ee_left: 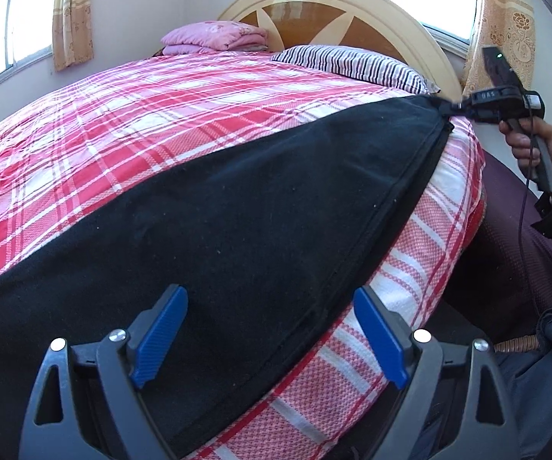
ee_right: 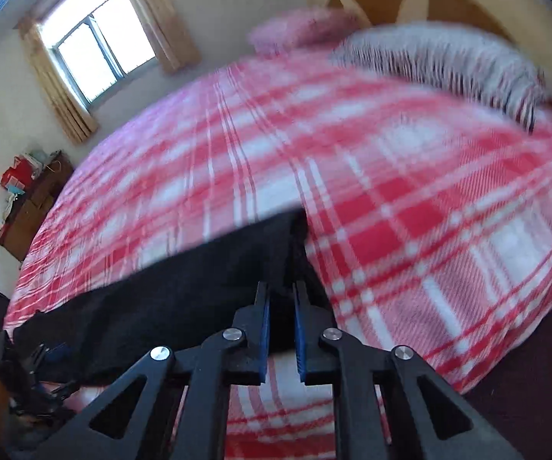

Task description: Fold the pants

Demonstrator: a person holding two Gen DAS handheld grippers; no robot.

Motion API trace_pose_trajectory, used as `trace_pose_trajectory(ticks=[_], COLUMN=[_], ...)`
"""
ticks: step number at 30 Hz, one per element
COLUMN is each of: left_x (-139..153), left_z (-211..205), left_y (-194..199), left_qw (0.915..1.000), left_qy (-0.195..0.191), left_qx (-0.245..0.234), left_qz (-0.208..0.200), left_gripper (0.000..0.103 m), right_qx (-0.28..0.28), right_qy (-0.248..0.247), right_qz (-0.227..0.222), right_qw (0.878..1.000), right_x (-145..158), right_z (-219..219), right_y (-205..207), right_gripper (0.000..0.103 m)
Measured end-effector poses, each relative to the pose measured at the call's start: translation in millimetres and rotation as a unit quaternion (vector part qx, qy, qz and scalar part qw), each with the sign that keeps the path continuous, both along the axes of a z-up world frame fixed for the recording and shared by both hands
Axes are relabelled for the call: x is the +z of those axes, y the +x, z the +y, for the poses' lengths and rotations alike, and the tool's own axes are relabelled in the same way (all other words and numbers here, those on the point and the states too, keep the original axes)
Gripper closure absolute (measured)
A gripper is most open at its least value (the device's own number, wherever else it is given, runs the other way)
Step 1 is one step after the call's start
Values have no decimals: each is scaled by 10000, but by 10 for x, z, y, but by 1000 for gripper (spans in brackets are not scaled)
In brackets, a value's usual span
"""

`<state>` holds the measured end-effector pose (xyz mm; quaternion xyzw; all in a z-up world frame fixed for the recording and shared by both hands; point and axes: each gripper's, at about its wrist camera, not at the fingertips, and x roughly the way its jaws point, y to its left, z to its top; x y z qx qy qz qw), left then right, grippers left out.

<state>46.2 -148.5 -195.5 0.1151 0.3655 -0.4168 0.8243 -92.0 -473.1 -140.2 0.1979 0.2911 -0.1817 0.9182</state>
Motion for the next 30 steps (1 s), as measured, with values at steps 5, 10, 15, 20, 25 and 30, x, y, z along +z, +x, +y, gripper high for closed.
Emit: trace_pose_trajectory(ticks=[5, 10, 15, 20, 25, 30], left_x=[-10, -13, 6, 7, -6, -18], left_z=[12, 6, 45, 42, 42, 25], left_y=[-15, -55, -69, -70, -85, -115], left_qw=[10000, 10000, 9999, 9998, 9997, 9996], left_qy=[-16, 23, -106, -139, -177, -140], left_qx=[-11, -67, -109, -114, -186, -257], left_qz=[-13, -56, -27, -30, 13, -4], left_gripper=[12, 12, 12, 12, 12, 12], right_qx=[248, 14, -419, 387, 1659, 2527], right_qy=[-1196, -1079, -1074, -1024, -1155, -761], right_qz=[225, 1434, 1181, 316, 345, 899], right_qw=[9923, 9838, 9863, 9935, 9787, 9603], right_x=[187, -127, 52, 216, -64, -506], right_z=[342, 51, 25, 501, 1238, 1645], right_y=[20, 165, 92, 253, 765, 1083], right_gripper=[93, 58, 53, 53, 53, 53])
